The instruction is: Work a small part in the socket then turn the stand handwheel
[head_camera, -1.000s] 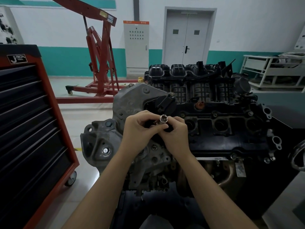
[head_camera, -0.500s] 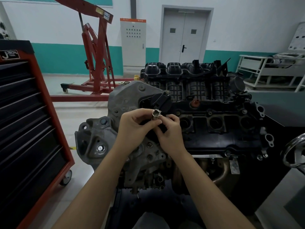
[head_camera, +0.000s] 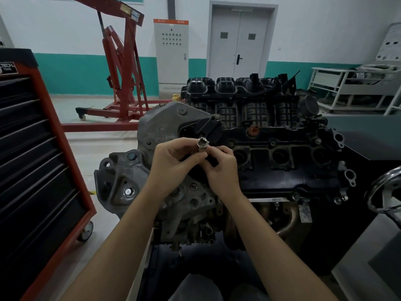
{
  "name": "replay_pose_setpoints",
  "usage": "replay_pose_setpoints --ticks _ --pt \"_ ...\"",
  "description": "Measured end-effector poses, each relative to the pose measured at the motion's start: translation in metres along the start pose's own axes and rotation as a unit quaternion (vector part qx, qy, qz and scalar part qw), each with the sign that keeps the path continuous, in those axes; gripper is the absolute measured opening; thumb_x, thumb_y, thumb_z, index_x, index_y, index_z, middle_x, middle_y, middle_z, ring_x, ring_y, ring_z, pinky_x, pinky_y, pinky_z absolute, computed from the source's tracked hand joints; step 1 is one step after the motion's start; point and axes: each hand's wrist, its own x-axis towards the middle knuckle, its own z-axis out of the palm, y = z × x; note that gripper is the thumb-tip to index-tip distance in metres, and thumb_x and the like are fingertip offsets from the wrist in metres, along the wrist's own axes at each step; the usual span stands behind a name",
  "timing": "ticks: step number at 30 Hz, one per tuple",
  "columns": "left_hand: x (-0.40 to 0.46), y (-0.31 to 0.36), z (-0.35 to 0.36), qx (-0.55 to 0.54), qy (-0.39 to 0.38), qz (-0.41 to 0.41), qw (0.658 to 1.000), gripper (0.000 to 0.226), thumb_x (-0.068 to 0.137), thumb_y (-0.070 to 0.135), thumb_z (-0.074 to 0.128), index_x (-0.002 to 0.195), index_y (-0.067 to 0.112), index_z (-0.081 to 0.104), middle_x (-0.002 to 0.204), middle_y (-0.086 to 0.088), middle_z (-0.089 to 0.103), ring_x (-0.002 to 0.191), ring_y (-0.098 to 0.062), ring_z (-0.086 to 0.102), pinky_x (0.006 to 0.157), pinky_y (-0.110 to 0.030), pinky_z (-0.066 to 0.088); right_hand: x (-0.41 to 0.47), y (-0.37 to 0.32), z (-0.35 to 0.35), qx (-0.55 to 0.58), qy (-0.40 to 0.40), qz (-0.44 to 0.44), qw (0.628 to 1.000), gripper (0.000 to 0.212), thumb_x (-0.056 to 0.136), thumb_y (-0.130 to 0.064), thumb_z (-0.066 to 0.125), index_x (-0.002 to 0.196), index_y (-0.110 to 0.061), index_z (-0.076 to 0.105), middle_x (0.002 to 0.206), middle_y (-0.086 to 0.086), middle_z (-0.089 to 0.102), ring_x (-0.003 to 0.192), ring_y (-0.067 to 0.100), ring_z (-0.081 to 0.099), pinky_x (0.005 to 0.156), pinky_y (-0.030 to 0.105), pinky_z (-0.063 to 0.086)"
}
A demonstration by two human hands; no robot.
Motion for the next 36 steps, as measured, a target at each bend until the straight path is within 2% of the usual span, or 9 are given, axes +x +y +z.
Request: replay_pose_setpoints --ticks 5,11,13,16,20,23,27,30,36 --pt "-0.0004 -0.0047 0.0003 0.059 0.028 0.026 0.998 0.022 0.067 0.006 0.084 0.085 0.011 0.073 0.085 -0.002 0.072 0.084 -0.017 0.069 0.078 -0.026 0.054 -0.0016 -0.0012 0.001 0.013 0.02 -0.006 1.0 0.013 0.083 -0.014 0.072 0.096 -0.015 0.073 0.091 -0.006 0.071 0.104 0.025 0.051 0.085 0.01 0.034" --pt "-0.0007 -0.003 0.0036 0.013 0.022 0.002 1.0 0.021 0.065 0.013 0.081 0.084 0.018 0.072 0.085 0.003 0.075 0.082 -0.014 0.072 0.077 -0.022 0.055 -0.0033 -0.0006 -0.0006 -0.011 0.009 -0.08 0.997 0.022 0.085 -0.013 0.059 0.102 -0.008 0.071 0.097 0.002 0.073 0.099 -0.022 0.042 0.097 0.035 0.037" --pt "-0.0008 -0.004 0.0033 0.007 0.018 0.002 1.0 0.02 0.067 0.015 0.079 0.084 0.02 0.072 0.086 0.002 0.075 0.083 -0.017 0.072 0.078 -0.024 0.056 -0.0028 0.0029 0.0 -0.001 0.011 -0.057 0.998 0.019 0.086 -0.012 0.062 0.102 -0.009 0.072 0.095 0.001 0.073 0.106 -0.013 0.044 0.096 0.033 0.037" --pt "-0.0008 -0.0041 0.0012 0.023 0.009 0.012 1.0 0.021 0.068 0.012 0.081 0.087 0.018 0.072 0.088 -0.001 0.074 0.087 -0.018 0.071 0.081 -0.026 0.055 -0.0016 0.0029 0.0003 0.007 0.013 -0.005 1.0 0.016 0.084 -0.011 0.07 0.1 -0.013 0.073 0.091 -0.009 0.069 0.108 0.023 0.047 0.087 0.02 0.037" --pt "-0.0007 -0.0047 0.0025 0.053 0.038 0.033 0.997 0.02 0.066 0.01 0.083 0.08 0.019 0.072 0.082 -0.002 0.071 0.081 -0.019 0.069 0.077 -0.028 0.055 -0.0011 -0.0014 0.0 0.01 0.017 0.0 1.0 0.015 0.082 -0.014 0.072 0.098 -0.015 0.073 0.092 -0.01 0.069 0.106 0.015 0.045 0.086 0.014 0.033" --pt "-0.0018 -0.0041 0.004 0.034 0.051 0.013 0.998 0.025 0.069 0.0 0.081 0.082 0.02 0.073 0.085 0.001 0.074 0.084 -0.018 0.071 0.078 -0.026 0.056 -0.0027 -0.003 -0.0006 -0.031 -0.004 -0.069 0.997 0.021 0.087 -0.016 0.064 0.106 -0.011 0.071 0.102 -0.001 0.072 0.099 0.0 0.052 0.097 0.019 0.029" --pt "-0.0023 -0.0024 0.0034 0.029 0.021 0.014 0.999 0.03 0.073 -0.004 0.078 0.088 0.021 0.073 0.09 0.003 0.076 0.089 -0.015 0.072 0.082 -0.025 0.055 -0.0018 0.0011 -0.0001 -0.037 0.0 -0.037 0.999 0.02 0.089 -0.014 0.064 0.107 -0.01 0.072 0.096 0.0 0.073 0.104 0.022 0.051 0.095 0.027 0.035" --pt "-0.0016 -0.0023 0.0033 0.084 0.02 0.047 0.995 0.027 0.07 0.001 0.083 0.086 0.019 0.073 0.09 0.002 0.073 0.089 -0.014 0.069 0.082 -0.025 0.054 -0.0006 0.0014 0.0019 -0.005 0.017 0.0 1.0 0.013 0.083 -0.013 0.073 0.096 -0.013 0.074 0.085 -0.01 0.069 0.105 0.026 0.048 0.084 0.021 0.037" --pt "-0.0028 -0.0021 0.0045 0.029 0.053 0.005 0.998 0.033 0.067 -0.002 0.082 0.086 0.024 0.073 0.085 0.012 0.075 0.084 -0.009 0.072 0.077 -0.018 0.054 -0.0025 0.0018 0.0013 -0.021 0.009 -0.074 0.997 0.021 0.086 -0.014 0.063 0.105 -0.009 0.071 0.096 0.001 0.073 0.102 -0.018 0.042 0.097 0.03 0.034"
